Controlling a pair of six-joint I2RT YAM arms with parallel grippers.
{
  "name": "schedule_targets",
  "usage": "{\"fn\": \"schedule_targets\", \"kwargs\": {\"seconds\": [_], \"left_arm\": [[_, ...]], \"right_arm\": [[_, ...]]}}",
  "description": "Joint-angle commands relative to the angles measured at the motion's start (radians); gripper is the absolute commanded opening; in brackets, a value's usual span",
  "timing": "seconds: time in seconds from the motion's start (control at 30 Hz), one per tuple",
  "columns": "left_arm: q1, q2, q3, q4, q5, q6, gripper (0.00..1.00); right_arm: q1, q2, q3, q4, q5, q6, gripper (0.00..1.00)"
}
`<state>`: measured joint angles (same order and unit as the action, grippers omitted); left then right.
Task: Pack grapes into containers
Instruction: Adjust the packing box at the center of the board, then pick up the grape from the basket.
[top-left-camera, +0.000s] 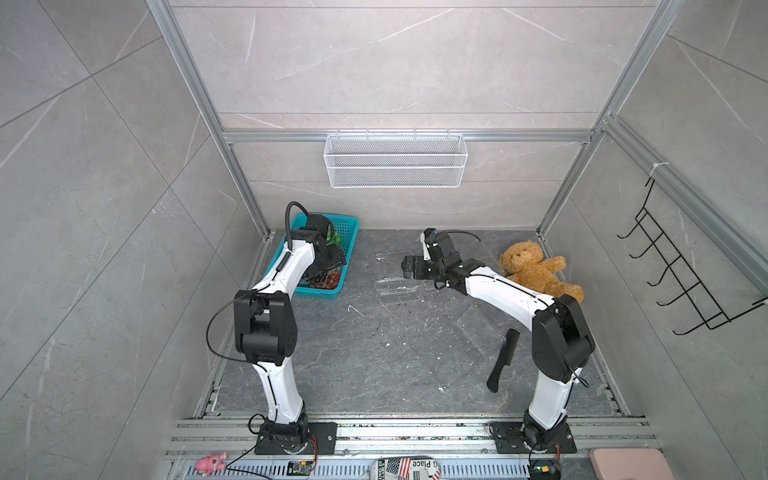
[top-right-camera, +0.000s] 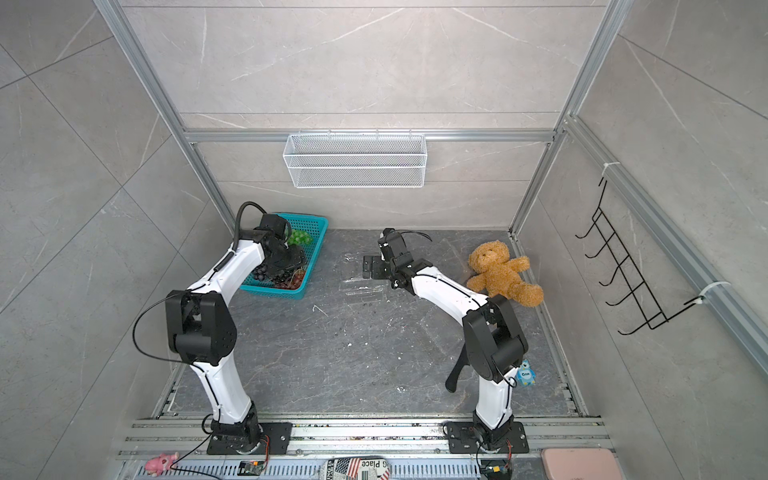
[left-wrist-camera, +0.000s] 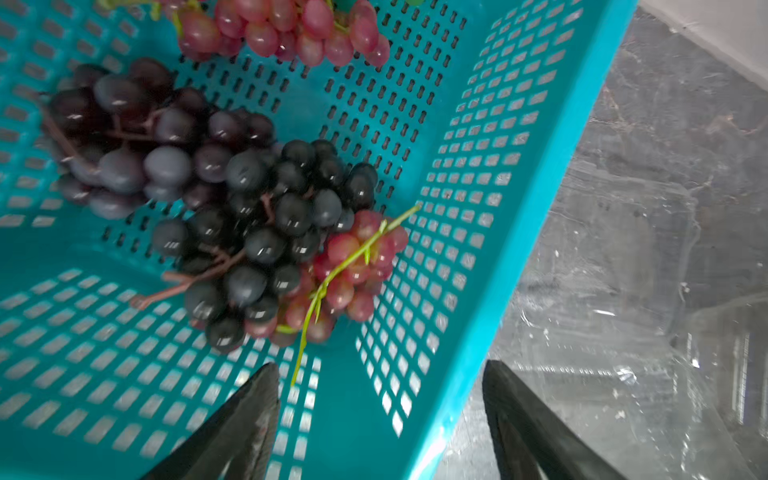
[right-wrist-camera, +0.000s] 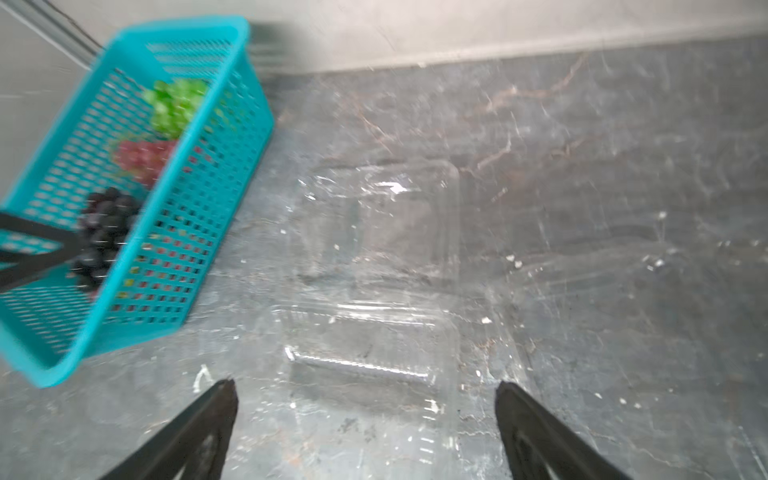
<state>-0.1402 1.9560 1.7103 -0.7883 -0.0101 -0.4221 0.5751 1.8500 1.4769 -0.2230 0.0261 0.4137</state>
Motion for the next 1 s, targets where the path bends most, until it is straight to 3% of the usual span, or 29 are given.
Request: {"fn": "schedule_targets", "kwargs": {"seconds": [0.0,0.2,0.8,0.97], "left_arm": [[0.011,0.053,0.067,-0.036,-0.017,0.032,0.73],[0.032,0.109,0.087,-0.014,-0.022,0.033,0.62],[0.047,0.197,0.104,0.017,0.009,0.087,0.43],[0.048,0.212,0.126,0.006,-0.005,0.087,0.27]], "right_arm": [[0.014,-0.035,0.065,-0.044,-0.027,-0.041,0.99],[0.022,-0.032,0.095,-0.069,-0.04,-0.053,0.99],[0.035,0.021,0.112,-0.07,-0.069,-0.019,0.99],[0.035,0.02,0.106,-0.068,-0.071,-0.016,0.99]]}}
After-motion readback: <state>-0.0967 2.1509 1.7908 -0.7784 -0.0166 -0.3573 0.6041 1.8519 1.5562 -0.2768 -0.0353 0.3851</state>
